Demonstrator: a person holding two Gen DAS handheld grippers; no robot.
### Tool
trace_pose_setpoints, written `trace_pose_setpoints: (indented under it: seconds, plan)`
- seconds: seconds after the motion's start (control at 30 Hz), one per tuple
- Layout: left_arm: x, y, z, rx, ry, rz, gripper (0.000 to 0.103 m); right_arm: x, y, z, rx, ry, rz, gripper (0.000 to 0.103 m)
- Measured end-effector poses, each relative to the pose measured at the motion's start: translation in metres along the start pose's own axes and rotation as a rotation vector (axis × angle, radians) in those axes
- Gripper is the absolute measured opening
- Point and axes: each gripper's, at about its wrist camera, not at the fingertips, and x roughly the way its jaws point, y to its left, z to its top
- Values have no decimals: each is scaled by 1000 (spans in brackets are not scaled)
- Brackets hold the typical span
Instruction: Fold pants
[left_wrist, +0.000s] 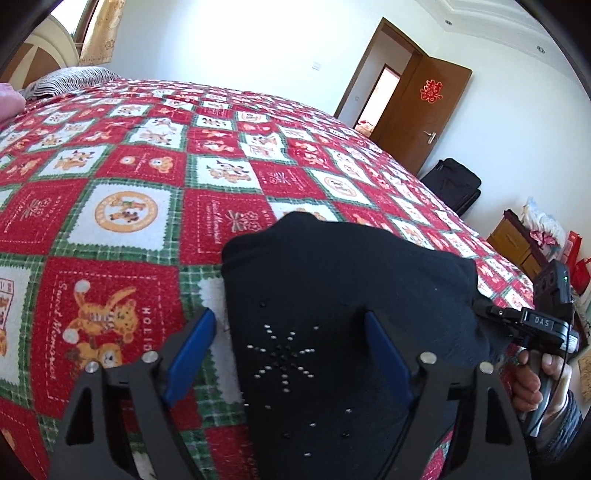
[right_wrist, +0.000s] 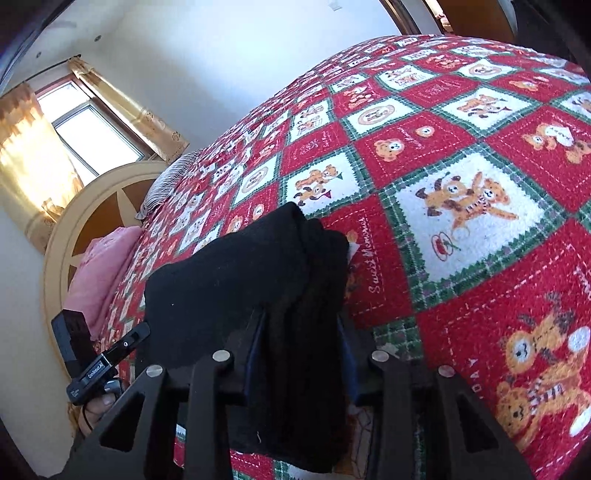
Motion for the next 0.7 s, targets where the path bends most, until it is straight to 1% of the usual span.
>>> trace_pose_setpoints:
  seconds: [0.03, 0.07, 0.1, 0.13, 0.17, 0.23, 0.3, 0.4, 0.47, 0.6, 0.7]
  plan:
    - [0, -2, 0, 0, 3, -15, 67, 0, 1, 0, -3, -1, 6, 33]
    - [-1, -3, 0, -2, 5, -20, 55, -1, 3, -1, -9, -6, 16, 30]
    - [-3, -3, 1, -5, 4, -19, 39, -3, 4, -1, -16, -9, 19, 29]
    - [-5, -2, 1, -5, 5, -30, 27, -5, 8, -2, -30, -14, 16, 28]
    - [-6, -1, 2, -7, 6, -34, 18, -8, 12, -3, -45, -23, 12, 27]
    - [-13, 5, 4, -35, -2, -46, 15, -13, 22, -3, -72, -40, 13, 27]
    - [-22, 8, 7, -42, -16, -64, 13, -21, 36, -3, -111, -65, 11, 26]
    - [-40, 14, 14, -46, -52, -81, 12, -27, 62, 1, -172, -86, 37, 26]
    - [-53, 22, 20, -54, -71, -81, 12, -22, 80, 7, -203, -80, 56, 26]
    - [-80, 49, 31, -69, -127, -23, 12, 5, 120, 22, -269, -47, 108, 26]
    - [-105, 79, 36, -88, -167, 48, 12, 45, 162, 34, -316, -9, 158, 26]
